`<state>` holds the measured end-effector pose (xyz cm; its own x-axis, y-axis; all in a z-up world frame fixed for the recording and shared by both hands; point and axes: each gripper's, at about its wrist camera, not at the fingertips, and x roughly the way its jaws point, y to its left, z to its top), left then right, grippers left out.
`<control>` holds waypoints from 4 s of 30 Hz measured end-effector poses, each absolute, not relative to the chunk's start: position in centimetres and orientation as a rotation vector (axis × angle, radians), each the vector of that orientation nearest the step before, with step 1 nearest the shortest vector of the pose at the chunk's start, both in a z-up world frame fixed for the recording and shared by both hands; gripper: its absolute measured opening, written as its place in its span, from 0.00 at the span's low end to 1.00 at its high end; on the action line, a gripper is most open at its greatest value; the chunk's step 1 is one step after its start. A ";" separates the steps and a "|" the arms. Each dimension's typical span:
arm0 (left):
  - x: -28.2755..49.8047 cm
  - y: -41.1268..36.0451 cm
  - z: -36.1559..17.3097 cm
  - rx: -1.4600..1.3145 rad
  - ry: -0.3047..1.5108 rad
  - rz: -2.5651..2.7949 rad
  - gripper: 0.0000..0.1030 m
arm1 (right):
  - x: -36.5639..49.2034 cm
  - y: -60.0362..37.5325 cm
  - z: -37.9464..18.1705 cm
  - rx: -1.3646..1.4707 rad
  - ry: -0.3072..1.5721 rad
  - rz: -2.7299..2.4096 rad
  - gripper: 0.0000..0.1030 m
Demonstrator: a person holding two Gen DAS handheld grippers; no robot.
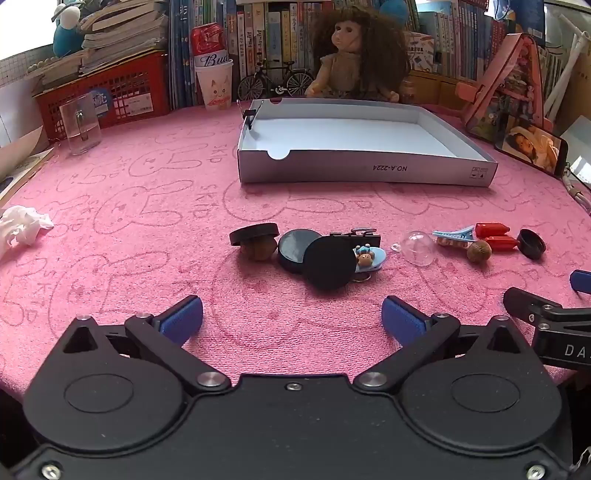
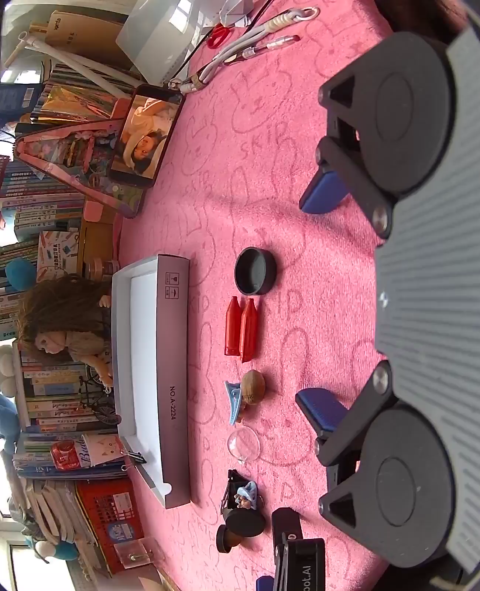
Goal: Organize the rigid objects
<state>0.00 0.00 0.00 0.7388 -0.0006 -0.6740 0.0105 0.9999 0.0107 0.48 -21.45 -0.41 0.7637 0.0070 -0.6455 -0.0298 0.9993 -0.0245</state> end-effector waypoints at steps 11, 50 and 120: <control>0.1 0.0 -0.2 0.012 0.753 -0.007 1.00 | 0.6 -21.3 -0.2 -0.037 0.702 0.015 1.00; 0.3 0.0 0.1 0.012 0.752 -0.007 1.00 | 0.6 -21.2 -0.1 -0.036 0.719 0.011 1.00; -0.6 -0.6 1.3 0.011 0.685 -0.130 0.45 | 1.3 -23.1 0.4 -0.044 0.625 0.001 0.92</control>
<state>-0.55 -0.63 1.26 0.7670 -0.1156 -0.6312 0.1232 0.9919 -0.0321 1.33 -23.12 0.45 0.8111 -0.0123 -0.5848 -0.0145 0.9990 -0.0411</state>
